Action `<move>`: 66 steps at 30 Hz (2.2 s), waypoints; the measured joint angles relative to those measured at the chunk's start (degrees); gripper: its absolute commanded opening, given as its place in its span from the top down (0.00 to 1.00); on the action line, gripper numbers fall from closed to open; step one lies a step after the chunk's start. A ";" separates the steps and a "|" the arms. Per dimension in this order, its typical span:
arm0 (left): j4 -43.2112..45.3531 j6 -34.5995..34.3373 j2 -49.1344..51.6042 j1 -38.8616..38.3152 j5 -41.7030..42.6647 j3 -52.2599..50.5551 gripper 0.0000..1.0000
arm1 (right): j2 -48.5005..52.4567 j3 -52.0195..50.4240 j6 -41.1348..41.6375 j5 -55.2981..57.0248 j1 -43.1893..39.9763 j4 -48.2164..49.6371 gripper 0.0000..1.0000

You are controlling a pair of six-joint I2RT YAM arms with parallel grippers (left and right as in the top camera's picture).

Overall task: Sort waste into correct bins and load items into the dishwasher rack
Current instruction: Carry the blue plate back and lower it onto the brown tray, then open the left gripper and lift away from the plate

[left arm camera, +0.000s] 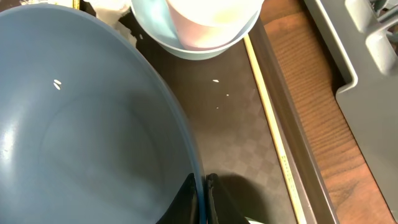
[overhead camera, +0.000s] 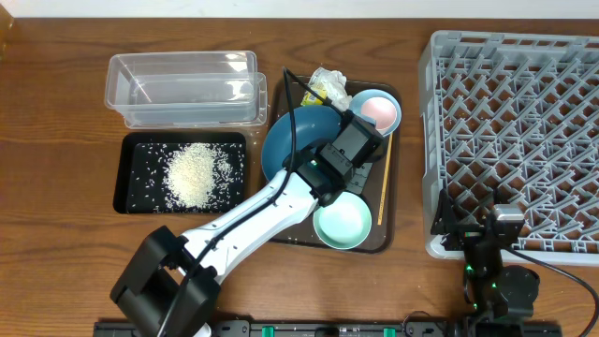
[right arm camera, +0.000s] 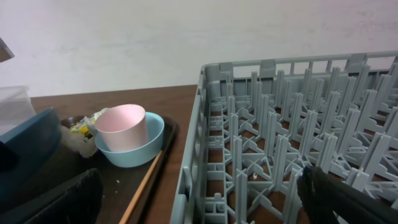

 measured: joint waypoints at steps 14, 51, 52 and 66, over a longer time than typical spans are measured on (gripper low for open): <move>1.20 -0.44 4.66 -0.59 1.99 0.00 0.94 | 0.00 0.00 0.00 0.00 0.00 0.00 0.01; -5.20 -1.57 -4.70 0.61 1.46 0.42 0.20 | 0.00 0.00 0.00 0.00 0.00 0.00 0.01; -5.64 -1.62 -5.49 1.44 1.27 1.11 0.19 | 0.00 0.00 0.00 0.02 0.00 0.00 0.01; -34.82 5.16 -0.90 21.53 15.13 35.12 0.16 | 0.00 0.00 0.00 0.00 0.00 0.00 0.01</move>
